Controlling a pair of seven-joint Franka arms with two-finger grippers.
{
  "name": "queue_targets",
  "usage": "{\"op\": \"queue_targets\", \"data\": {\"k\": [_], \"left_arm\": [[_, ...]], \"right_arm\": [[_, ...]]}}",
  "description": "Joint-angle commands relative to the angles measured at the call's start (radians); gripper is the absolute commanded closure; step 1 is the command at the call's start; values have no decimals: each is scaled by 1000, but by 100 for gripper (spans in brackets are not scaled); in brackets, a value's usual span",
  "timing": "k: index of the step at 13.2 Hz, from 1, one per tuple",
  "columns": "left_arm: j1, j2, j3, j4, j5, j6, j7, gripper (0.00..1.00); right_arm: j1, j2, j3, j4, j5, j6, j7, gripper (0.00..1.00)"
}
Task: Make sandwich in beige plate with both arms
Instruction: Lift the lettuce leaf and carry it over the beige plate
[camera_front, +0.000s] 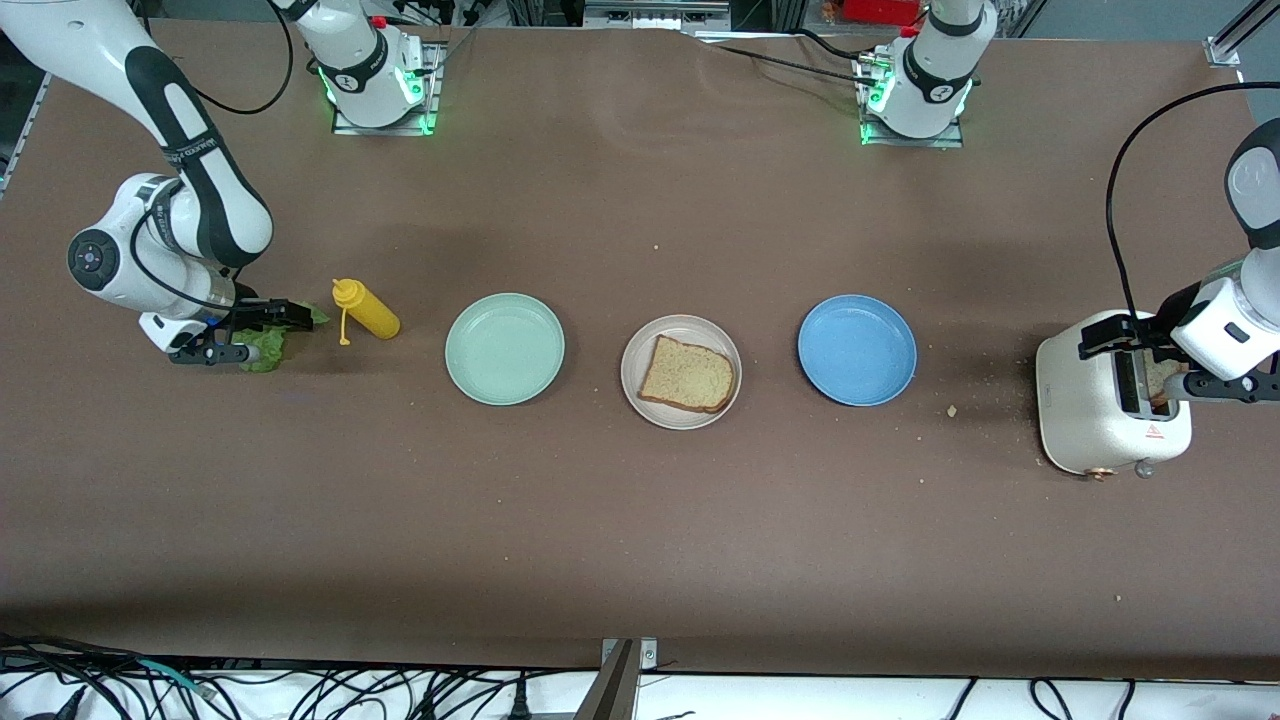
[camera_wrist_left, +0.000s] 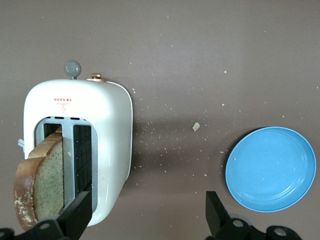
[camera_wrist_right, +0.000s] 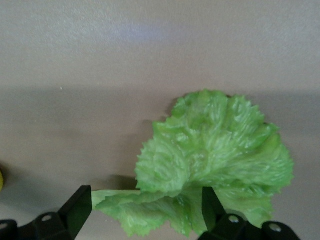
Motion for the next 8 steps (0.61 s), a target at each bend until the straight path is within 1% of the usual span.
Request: {"op": "queue_targets", "data": {"k": [1,3,4,5,6,8], "left_arm": [[4,0,-8,5,31,6,1,0],[4,2,-8,5,31,7,1,0],[4,4,-9,5,31,7,1,0],[4,4,-9,5,31,7,1,0],[4,4,-9,5,31,7,1,0],[6,5,-8,7,32,15,1,0]], "right_arm": [[-6,0,-6,-20,-20,12,21,32],[-6,3,-12,-20,-20,12,9,60],[-6,2,-12,-20,-20,12,7,79],[-8,0,-12,-20,-20,12,6,93],[-6,-3,-12,-19,-21,12,-3,100],[-6,-15,-14,-13,-21,3,-11,100]]}}
